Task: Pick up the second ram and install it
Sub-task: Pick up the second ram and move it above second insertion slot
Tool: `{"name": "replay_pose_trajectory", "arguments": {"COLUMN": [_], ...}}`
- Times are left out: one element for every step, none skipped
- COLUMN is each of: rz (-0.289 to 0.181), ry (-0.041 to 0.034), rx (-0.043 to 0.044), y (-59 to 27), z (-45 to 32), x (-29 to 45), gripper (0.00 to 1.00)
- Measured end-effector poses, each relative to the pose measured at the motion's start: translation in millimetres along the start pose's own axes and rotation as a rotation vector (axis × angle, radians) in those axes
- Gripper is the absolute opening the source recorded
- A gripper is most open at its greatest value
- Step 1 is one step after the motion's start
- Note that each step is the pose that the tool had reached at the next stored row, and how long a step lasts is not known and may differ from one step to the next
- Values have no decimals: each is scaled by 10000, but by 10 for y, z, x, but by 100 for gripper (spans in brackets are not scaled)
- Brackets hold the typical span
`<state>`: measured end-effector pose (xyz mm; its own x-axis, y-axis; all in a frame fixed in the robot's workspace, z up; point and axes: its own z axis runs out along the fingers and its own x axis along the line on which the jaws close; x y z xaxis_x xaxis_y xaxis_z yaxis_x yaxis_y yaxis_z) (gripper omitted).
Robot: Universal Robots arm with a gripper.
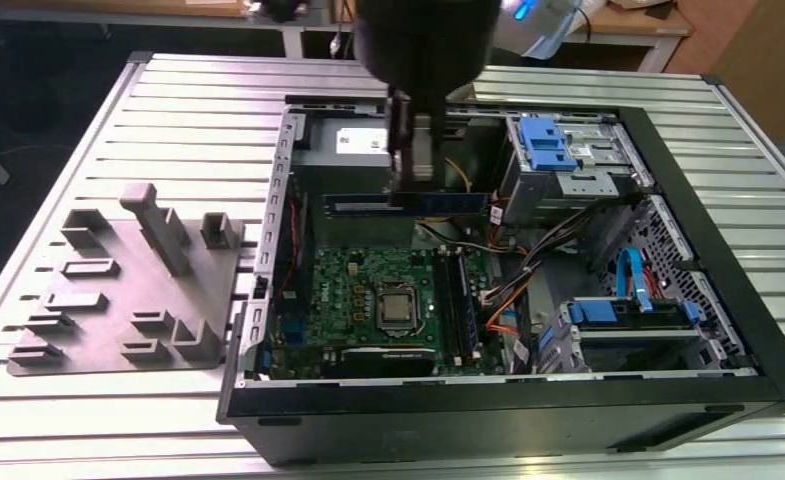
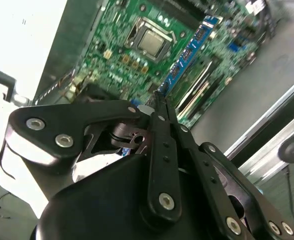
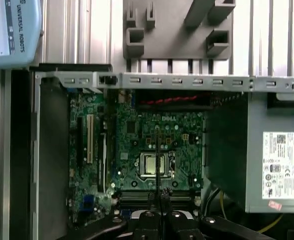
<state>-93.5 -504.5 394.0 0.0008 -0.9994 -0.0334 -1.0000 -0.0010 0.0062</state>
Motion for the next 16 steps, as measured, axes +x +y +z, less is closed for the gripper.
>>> {"name": "replay_pose_trajectory", "arguments": {"rz": [0,-1,-1,0,0,0,-1,-1,0,0,1,1,0,0,0,0], "ry": [0,-1,1,0,-2,-2,-1,-1,-1,0,2,0,0,0,0,0], "rx": [0,0,-1,-1,-2,-2,-3,-3,-3,-4,-5,-5,-7,-8,-10,-11], "y": [-45,-88,-122,-149,-171,-184,-198,-207,-213,-217,-221,-222,-223,-223,-223,-223], "z": [0,1,3,11,25,43,62,80,98,115,152,170,189,207,243,260], "x": [0,0,0,1,2,2,2,3,4,4,5,6,6,7,8,9], "gripper": [8,8,8,8,8,8,8,8,8,8,8,8,8,8,8,8]}}
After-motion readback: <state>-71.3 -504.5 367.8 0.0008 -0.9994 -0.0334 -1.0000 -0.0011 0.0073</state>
